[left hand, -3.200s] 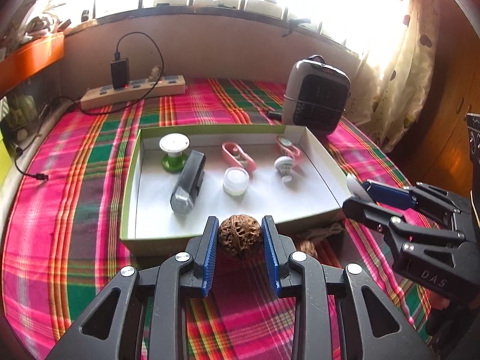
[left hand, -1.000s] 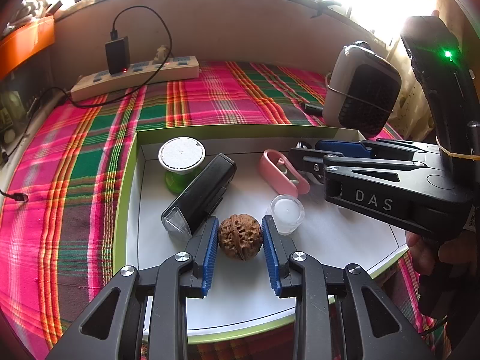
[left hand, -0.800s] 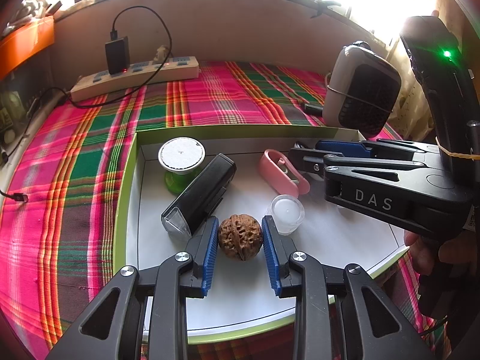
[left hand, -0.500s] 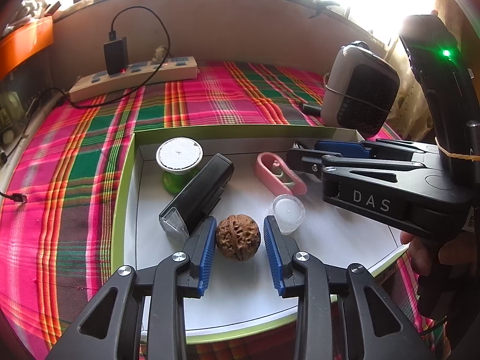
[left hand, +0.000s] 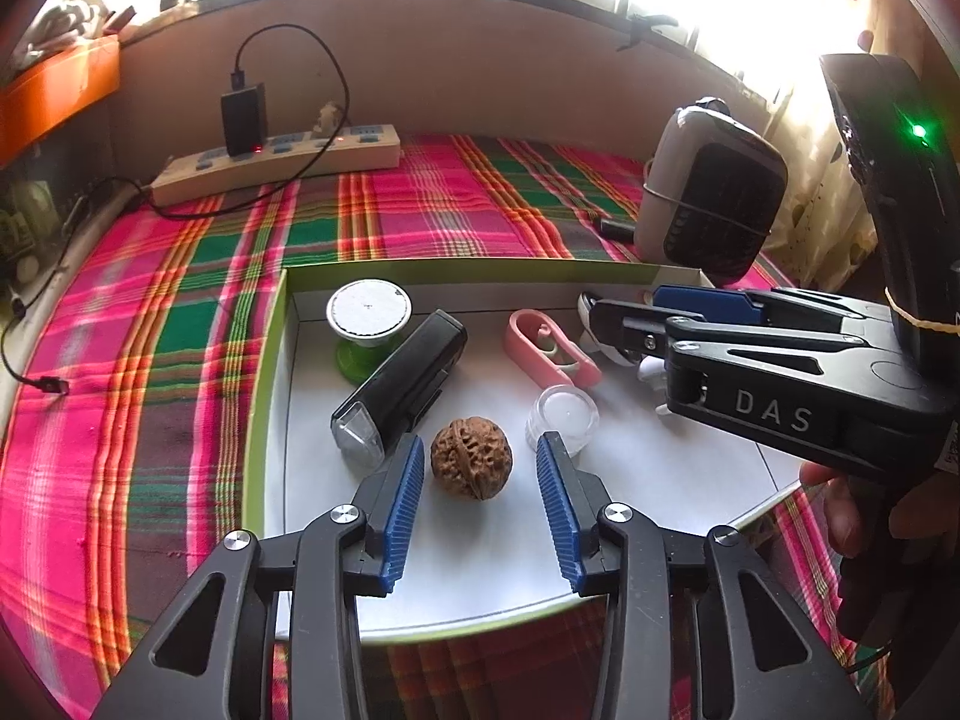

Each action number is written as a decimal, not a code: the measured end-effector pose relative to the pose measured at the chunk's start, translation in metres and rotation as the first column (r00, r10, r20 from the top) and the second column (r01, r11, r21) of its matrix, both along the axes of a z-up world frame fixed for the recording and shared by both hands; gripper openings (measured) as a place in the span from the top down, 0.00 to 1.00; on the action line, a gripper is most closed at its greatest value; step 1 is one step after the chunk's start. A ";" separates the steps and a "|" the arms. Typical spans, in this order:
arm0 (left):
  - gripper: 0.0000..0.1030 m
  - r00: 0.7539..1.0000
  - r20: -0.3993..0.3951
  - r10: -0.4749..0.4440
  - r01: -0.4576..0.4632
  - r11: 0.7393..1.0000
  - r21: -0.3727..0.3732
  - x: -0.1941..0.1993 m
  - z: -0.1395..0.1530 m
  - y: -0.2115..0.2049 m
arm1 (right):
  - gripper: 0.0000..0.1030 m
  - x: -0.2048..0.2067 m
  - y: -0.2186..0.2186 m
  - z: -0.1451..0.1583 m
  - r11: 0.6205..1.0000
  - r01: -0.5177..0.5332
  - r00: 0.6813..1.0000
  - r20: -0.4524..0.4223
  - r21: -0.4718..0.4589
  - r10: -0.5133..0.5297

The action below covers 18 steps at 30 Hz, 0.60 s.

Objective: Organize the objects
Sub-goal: 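Lower the remote and walnut into the box and open both grippers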

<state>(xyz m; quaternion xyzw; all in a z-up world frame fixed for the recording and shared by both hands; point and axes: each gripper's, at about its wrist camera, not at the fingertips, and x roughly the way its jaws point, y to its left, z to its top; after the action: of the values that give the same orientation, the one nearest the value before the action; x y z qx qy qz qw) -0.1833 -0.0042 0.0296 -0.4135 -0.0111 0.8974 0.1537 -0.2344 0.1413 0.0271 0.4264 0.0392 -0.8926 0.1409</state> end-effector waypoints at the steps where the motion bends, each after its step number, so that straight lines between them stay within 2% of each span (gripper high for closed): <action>1: 0.63 1.000 -0.003 0.003 -0.003 1.000 -0.001 0.002 0.001 -0.001 | 0.55 0.002 0.000 0.001 1.000 0.001 1.000 -0.003 -0.001 -0.001; 18: 0.63 0.997 -0.067 0.042 -0.044 0.999 -0.031 0.043 0.022 -0.008 | 0.55 0.053 0.012 0.022 0.999 0.013 0.998 -0.061 -0.039 -0.016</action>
<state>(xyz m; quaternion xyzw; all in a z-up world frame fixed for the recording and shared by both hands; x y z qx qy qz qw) -0.1398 -0.0121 0.0519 -0.3855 -0.0001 0.9138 0.1279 -0.1815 0.1528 0.0487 0.3961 0.0232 -0.9069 0.1414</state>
